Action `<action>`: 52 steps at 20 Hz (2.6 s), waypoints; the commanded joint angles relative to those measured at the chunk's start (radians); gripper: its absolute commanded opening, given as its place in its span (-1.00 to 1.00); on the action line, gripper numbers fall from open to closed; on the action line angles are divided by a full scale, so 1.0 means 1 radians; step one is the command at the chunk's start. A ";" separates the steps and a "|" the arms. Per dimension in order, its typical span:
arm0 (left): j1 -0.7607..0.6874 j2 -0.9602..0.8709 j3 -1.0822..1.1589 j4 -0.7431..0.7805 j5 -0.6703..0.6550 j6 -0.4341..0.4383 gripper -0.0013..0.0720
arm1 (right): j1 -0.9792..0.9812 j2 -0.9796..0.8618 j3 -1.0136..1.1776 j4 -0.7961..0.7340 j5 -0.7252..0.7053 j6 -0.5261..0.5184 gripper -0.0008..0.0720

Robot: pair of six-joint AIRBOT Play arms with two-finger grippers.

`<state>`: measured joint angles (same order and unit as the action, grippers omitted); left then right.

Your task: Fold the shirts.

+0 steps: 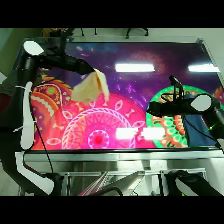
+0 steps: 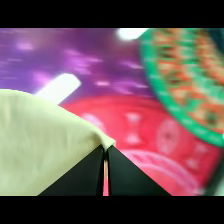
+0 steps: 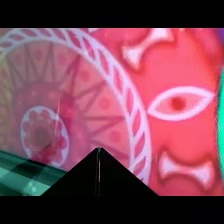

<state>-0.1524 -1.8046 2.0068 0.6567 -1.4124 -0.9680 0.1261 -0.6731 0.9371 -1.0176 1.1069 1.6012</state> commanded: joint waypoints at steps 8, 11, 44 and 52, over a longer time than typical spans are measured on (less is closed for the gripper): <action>-0.417 -0.032 -0.004 0.185 -0.209 -0.394 -0.95 | 0.001 0.000 0.000 0.001 0.000 0.000 -0.93; -0.461 0.003 -0.003 0.244 -0.226 -0.399 -0.93 | 0.001 0.000 0.000 0.000 0.000 0.000 -0.93; -0.090 0.148 -1.057 -0.152 0.420 -0.062 0.48 | -0.012 -0.507 0.028 0.189 -0.220 -0.402 -0.10; -0.073 0.090 -0.964 -0.149 0.424 -0.072 0.39 | 0.002 -0.547 0.029 0.421 -0.179 -0.566 0.39</action>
<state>-0.2367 -1.7023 1.0138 0.5003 -0.9974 -1.0348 0.1184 -1.2072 0.9646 -0.7216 0.9085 1.1267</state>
